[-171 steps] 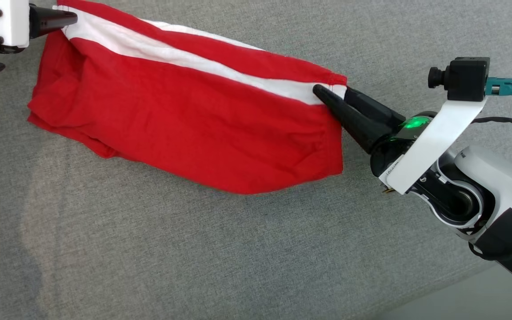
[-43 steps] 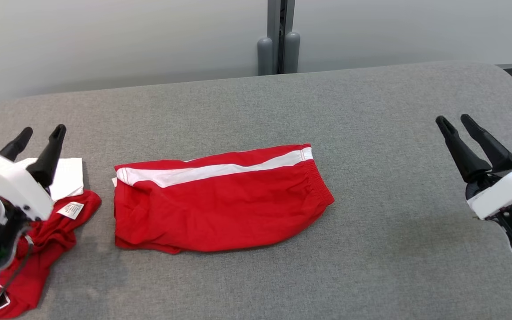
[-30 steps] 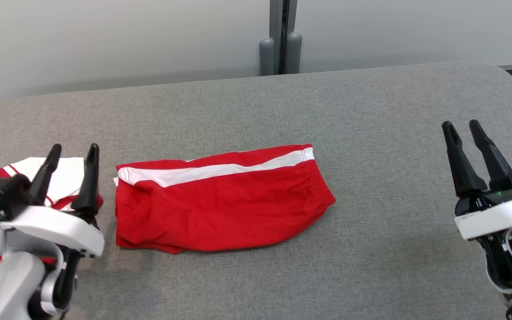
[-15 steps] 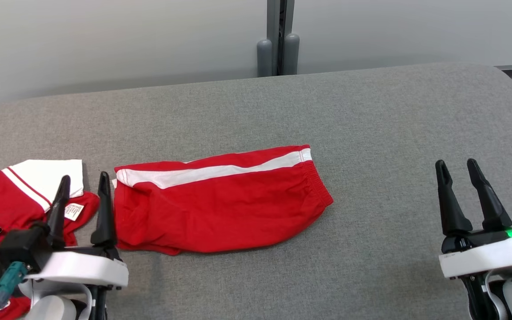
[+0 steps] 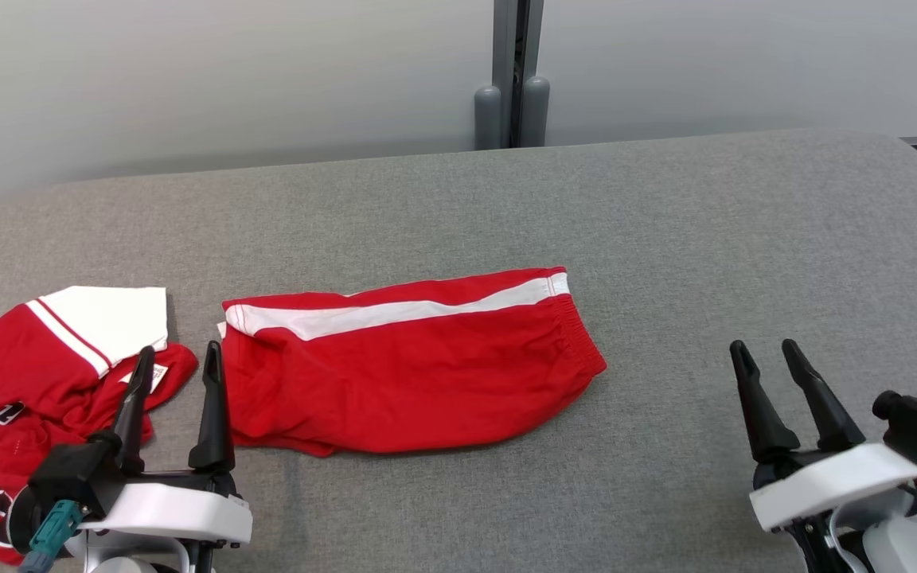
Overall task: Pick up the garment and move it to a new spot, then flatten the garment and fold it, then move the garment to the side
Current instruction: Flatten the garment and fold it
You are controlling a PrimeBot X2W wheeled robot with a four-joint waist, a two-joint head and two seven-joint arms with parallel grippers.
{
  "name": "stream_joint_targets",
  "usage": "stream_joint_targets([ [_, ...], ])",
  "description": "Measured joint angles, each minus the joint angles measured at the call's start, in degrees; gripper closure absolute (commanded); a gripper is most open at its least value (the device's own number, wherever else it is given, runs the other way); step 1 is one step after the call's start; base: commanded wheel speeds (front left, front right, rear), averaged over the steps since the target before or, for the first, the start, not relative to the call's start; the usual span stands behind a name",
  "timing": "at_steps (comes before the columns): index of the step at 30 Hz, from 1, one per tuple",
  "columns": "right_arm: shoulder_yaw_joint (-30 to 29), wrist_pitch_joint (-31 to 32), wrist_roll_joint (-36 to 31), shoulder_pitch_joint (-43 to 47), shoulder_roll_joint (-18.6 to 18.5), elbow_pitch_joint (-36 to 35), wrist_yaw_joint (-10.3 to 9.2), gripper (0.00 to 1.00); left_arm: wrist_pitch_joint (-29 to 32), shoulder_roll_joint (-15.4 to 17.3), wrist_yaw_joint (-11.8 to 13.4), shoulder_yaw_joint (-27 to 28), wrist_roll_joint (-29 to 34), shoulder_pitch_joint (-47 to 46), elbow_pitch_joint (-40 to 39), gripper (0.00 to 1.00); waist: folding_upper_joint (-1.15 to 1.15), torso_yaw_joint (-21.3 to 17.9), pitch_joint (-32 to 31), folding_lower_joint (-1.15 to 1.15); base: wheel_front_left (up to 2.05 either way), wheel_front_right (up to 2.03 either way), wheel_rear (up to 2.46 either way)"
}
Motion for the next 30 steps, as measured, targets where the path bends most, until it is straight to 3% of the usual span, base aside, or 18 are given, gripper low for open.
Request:
stream_joint_targets([
  [8,3.22,12.39,10.09,-6.15,0.35,4.81,0.01,0.0,0.0,-2.74,-2.69,1.99,2.41,-0.51,1.8,0.0,0.0,1.3,1.13,0.0,0.0,0.0,0.0],
  [15,6.2,19.51,10.11,-13.63,1.2,7.87,0.01,0.0,0.0,-4.36,-4.42,3.61,3.93,-1.31,3.1,0.0,0.0,2.36,1.94,0.0,0.0,0.0,0.0],
  [21,8.61,22.1,9.22,-17.69,3.86,12.44,0.01,0.0,0.0,-5.82,-5.75,4.34,4.83,-2.23,4.32,0.0,0.0,3.82,2.12,0.0,0.0,0.0,0.0],
  [30,9.37,22.83,9.66,-22.11,4.03,21.59,0.0,0.0,0.0,-6.66,-7.17,5.44,5.67,-2.42,5.54,0.0,0.0,5.04,3.11,0.0,0.0,0.0,0.0],
])
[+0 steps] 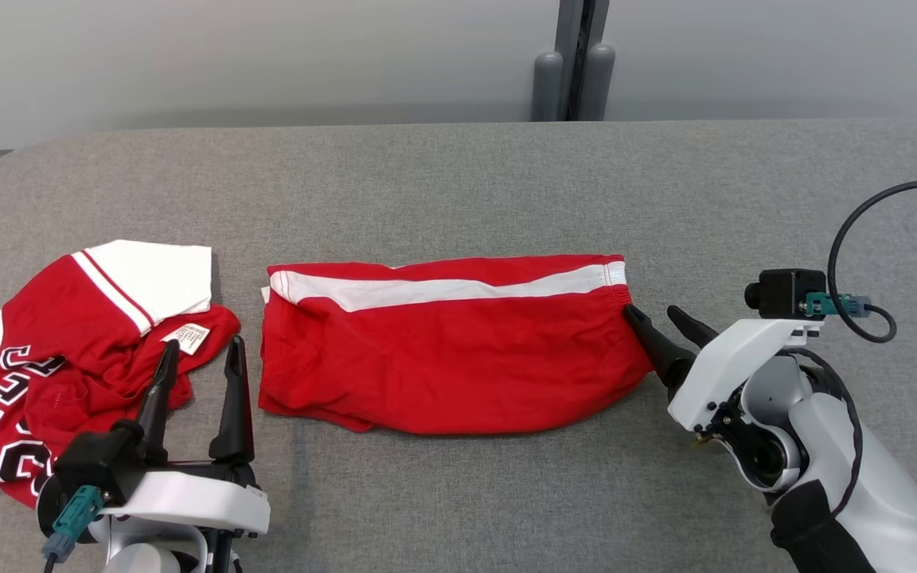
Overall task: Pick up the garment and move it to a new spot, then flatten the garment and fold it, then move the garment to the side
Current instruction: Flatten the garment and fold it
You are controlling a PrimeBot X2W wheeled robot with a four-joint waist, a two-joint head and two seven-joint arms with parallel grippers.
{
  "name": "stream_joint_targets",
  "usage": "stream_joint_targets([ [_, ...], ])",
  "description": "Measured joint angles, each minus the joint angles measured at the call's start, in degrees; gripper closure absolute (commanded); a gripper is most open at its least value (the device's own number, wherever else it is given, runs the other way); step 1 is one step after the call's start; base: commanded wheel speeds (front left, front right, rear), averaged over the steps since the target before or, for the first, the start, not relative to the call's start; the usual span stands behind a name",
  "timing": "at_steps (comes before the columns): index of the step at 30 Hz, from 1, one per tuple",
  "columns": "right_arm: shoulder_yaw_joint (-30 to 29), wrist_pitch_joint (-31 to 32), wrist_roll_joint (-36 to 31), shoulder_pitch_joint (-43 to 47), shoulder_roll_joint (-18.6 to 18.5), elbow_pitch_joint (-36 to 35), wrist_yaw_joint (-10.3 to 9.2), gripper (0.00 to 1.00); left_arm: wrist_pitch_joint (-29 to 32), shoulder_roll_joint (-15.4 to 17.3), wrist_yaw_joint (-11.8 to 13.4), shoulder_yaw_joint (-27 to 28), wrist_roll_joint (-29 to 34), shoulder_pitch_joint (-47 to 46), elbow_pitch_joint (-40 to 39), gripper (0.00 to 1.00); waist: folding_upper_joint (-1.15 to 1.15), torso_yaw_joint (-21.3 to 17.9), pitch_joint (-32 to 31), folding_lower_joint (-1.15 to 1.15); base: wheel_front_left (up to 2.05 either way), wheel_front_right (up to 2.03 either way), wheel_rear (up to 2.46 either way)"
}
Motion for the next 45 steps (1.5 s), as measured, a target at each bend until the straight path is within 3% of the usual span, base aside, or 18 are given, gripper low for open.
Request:
stream_joint_targets([
  [16,0.44,5.5,6.06,-5.55,1.57,13.25,0.0,0.0,0.0,-1.18,-1.74,1.24,0.66,-1.5,1.8,0.0,0.0,1.17,1.72,0.0,0.0,0.0,0.0],
  [27,0.18,10.49,12.76,-7.47,2.23,16.83,0.03,0.0,0.0,-1.79,-2.86,2.22,1.22,-2.42,2.68,0.0,0.0,2.34,2.53,0.0,0.0,0.0,0.0],
  [28,0.29,10.73,13.12,-7.56,2.23,16.91,0.03,0.09,0.0,-1.87,-2.99,2.29,1.29,-2.44,2.77,0.0,0.0,2.45,2.56,0.0,0.0,0.0,0.0],
  [29,0.4,10.91,13.54,-7.58,2.29,16.95,0.03,0.26,0.0,-1.93,-3.02,2.35,1.34,-2.45,2.85,0.0,0.0,2.56,2.56,0.0,0.0,0.0,0.0],
  [30,0.47,11.07,14.1,-7.58,2.4,16.99,0.03,0.53,0.0,-2.0,-3.05,2.44,1.56,-2.46,2.9,0.0,0.0,2.65,2.56,0.0,0.0,0.0,0.0],
  [31,0.58,11.07,14.49,-7.57,2.58,17.01,0.03,0.58,0.0,-2.07,-3.09,2.52,1.67,-2.46,2.96,0.0,0.0,2.72,2.55,0.0,0.0,0.0,0.0],
  [32,0.69,10.96,14.69,-7.53,2.77,17.05,0.02,0.89,0.0,-2.13,-3.11,2.6,1.68,-2.48,3.02,0.0,0.0,2.78,2.56,0.0,0.0,0.0,0.0],
  [33,0.77,10.53,14.88,-7.53,2.9,17.12,0.02,1.0,0.0,-2.18,-3.28,2.67,1.69,-2.5,3.11,0.0,0.0,2.83,2.56,0.0,0.0,0.0,0.0],
  [45,2.03,6.93,16.72,-8.06,2.43,16.81,0.01,1.0,0.0,-2.46,-3.79,3.37,2.29,-3.04,3.89,0.0,0.0,2.24,1.94,0.0,0.0,0.0,0.0],
])
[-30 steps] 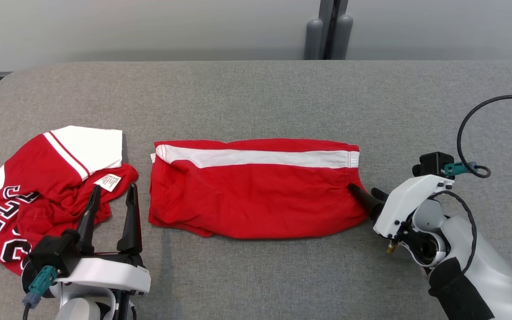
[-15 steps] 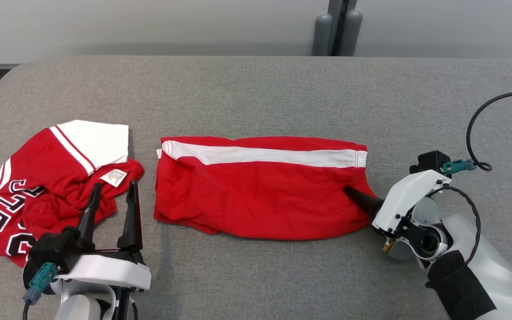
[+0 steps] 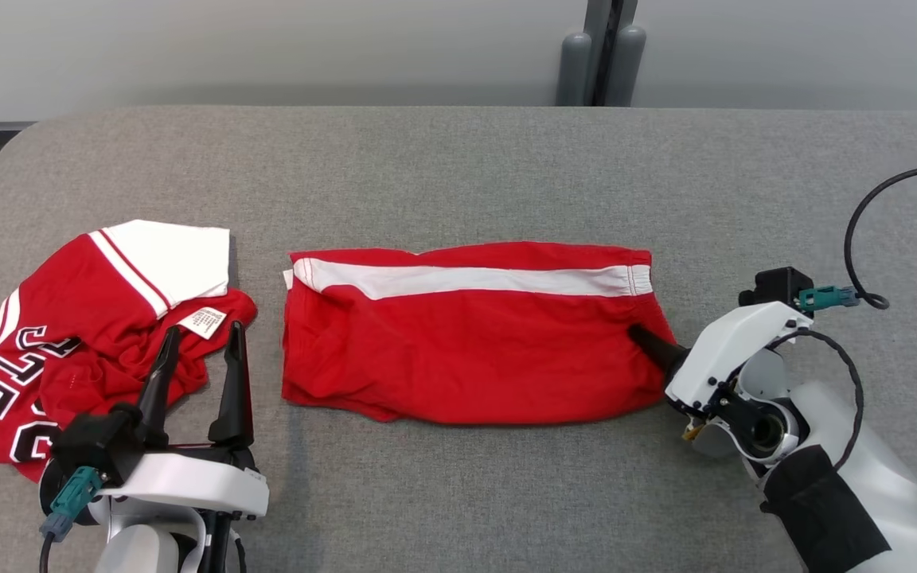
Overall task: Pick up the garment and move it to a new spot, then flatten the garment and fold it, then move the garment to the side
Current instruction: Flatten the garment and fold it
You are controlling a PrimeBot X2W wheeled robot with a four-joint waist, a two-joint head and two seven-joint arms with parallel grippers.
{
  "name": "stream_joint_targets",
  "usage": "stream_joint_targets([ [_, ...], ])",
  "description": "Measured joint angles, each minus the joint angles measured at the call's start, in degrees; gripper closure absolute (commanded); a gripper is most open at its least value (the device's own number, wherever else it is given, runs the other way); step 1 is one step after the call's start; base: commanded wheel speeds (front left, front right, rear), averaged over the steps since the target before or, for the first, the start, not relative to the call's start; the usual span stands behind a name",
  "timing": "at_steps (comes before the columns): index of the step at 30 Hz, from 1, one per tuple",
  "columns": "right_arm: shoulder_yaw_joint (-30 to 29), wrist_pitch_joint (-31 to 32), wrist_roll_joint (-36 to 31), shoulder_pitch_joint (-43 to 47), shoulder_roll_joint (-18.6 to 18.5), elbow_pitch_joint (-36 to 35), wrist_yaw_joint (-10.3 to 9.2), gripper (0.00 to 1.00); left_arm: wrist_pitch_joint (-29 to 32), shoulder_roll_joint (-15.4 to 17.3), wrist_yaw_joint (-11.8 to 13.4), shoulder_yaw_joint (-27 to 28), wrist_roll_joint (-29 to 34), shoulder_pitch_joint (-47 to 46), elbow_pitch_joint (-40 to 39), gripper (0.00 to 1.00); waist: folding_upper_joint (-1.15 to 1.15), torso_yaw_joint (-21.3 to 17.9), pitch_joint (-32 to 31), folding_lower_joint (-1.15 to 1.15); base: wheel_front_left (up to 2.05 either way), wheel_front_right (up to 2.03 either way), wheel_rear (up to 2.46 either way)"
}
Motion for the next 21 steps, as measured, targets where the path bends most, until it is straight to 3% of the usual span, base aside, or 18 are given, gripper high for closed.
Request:
stream_joint_targets([
  [21,-3.05,-0.35,0.25,1.08,-15.53,-2.96,0.0,1.0,0.0,0.18,-0.82,-0.36,2.41,0.91,-0.34,0.0,0.0,-8.86,-2.9,0.0,0.0,0.0,0.0],
])
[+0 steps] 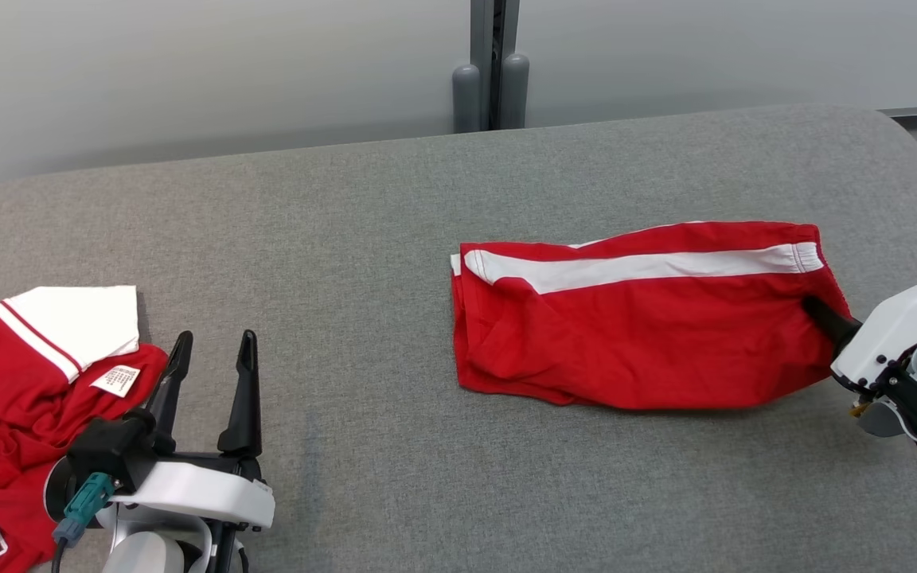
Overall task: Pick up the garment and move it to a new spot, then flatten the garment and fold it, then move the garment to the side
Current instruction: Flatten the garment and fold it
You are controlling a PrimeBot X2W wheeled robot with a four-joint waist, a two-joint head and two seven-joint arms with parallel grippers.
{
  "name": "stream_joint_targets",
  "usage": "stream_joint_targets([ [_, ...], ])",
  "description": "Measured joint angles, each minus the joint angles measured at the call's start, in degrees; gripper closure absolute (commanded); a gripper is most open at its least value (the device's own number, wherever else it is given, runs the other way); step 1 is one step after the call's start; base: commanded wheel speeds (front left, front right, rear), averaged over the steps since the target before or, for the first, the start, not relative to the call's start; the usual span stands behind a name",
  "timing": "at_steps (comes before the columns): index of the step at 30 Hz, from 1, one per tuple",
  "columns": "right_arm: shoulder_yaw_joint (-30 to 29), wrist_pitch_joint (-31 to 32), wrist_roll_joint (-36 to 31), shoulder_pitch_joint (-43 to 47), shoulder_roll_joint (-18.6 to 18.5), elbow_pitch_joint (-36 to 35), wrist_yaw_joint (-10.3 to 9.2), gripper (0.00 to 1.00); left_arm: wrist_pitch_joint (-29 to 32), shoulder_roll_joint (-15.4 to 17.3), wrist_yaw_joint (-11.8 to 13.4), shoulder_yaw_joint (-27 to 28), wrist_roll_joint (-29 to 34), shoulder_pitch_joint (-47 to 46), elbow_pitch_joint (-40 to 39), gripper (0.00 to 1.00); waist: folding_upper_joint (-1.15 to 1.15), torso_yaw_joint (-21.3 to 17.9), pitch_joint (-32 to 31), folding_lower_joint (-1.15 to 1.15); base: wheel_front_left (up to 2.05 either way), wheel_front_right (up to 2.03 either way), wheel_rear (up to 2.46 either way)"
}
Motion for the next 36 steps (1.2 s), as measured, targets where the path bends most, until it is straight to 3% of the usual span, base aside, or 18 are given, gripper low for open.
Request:
stream_joint_targets([
  [7,-1.8,2.0,1.38,0.01,0.57,-2.15,-0.01,1.0,0.0,-0.05,-0.51,-0.87,0.03,-0.01,0.55,0.0,0.0,0.04,-0.76,0.0,0.0,0.0,0.0],
  [19,-7.1,12.67,13.11,1.22,8.25,-7.67,-0.01,1.0,0.0,-0.23,-0.91,-1.93,-0.1,0.04,2.29,0.0,0.0,4.88,-1.62,0.0,0.0,0.0,0.0],
  [28,-8.83,12.48,14.01,-0.41,13.03,-4.44,-0.01,1.0,0.0,-0.31,-0.91,-2.22,-0.52,0.01,2.66,0.0,0.0,9.18,-1.12,0.0,0.0,0.0,0.0],
  [35,-8.29,10.5,12.25,-1.72,14.3,-0.49,-0.02,1.0,0.0,-0.38,-0.91,-2.48,-0.54,-0.21,2.96,0.0,0.0,11.43,-0.27,0.0,0.0,0.0,0.0],
  [36,-8.16,10.4,11.81,-2.03,14.38,0.36,-0.02,0.93,0.0,-0.4,-0.91,-2.46,-0.54,-0.23,3.01,0.0,0.0,11.62,-0.14,0.0,0.0,0.0,0.0],
])
